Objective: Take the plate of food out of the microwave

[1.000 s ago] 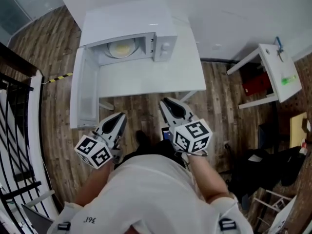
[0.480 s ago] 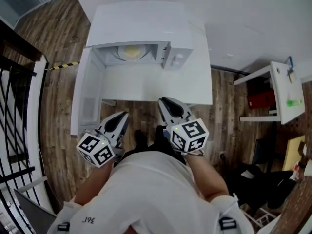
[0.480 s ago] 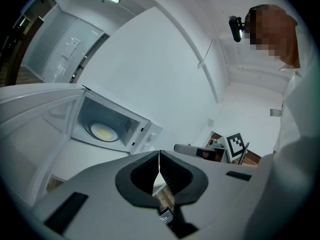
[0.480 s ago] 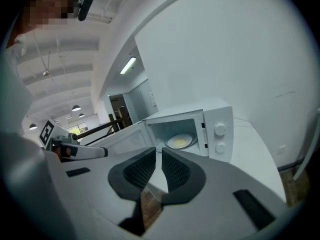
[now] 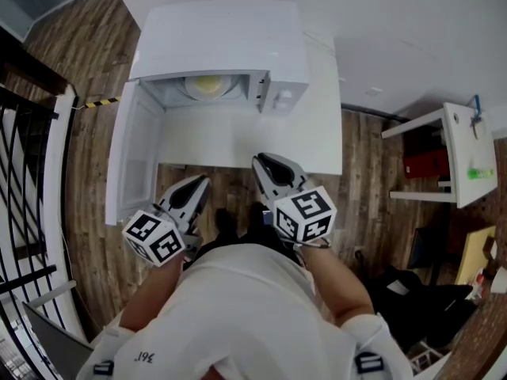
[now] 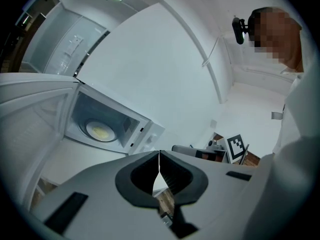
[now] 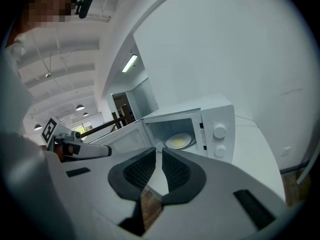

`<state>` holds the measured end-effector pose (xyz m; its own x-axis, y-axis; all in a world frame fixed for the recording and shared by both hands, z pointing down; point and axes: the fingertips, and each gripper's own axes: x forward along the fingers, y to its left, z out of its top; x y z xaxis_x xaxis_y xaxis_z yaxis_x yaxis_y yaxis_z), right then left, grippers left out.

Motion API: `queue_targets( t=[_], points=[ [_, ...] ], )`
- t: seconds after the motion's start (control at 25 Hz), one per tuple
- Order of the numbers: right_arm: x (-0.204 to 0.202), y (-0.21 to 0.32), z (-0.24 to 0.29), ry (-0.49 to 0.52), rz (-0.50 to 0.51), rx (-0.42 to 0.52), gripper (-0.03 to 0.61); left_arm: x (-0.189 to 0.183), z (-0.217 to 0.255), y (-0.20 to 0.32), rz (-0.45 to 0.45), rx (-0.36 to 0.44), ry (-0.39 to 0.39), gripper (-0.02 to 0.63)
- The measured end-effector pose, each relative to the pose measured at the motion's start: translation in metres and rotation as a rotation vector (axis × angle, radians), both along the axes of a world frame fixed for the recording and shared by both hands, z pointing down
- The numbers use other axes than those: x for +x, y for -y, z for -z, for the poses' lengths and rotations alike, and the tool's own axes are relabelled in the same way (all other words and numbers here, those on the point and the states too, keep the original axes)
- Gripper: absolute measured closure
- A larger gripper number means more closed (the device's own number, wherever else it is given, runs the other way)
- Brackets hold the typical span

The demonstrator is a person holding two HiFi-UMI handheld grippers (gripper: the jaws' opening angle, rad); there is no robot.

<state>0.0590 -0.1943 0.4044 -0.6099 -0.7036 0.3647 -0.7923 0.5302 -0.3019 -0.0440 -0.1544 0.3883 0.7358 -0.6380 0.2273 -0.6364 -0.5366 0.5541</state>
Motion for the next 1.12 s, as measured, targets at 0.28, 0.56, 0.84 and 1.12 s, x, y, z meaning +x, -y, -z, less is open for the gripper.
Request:
queue_targets(
  t=[0.28, 0.56, 0.84, 1.12],
  points=[
    [-0.018, 0.055, 0.02, -0.036, 0.049, 0.085, 0.541, 0.009, 0.004, 0.064, 0.009, 0.048, 0.044, 0.607],
    [-0.039, 0.106, 0.0, -0.093, 0.07, 0.084, 0.541, 0.002, -0.017, 0.121, 0.071, 0.041, 0.111, 0.607],
    [-0.066, 0.145, -0.04, -0.16, 0.092, 0.035, 0.541, -0.008, -0.053, 0.161, 0.105, 0.002, 0.17, 0.607],
    [-0.079, 0.176, -0.082, -0.253, 0.094, -0.013, 0.541, -0.02, -0.092, 0.187, 0.123, -0.084, 0.193, 0.607]
  ],
)
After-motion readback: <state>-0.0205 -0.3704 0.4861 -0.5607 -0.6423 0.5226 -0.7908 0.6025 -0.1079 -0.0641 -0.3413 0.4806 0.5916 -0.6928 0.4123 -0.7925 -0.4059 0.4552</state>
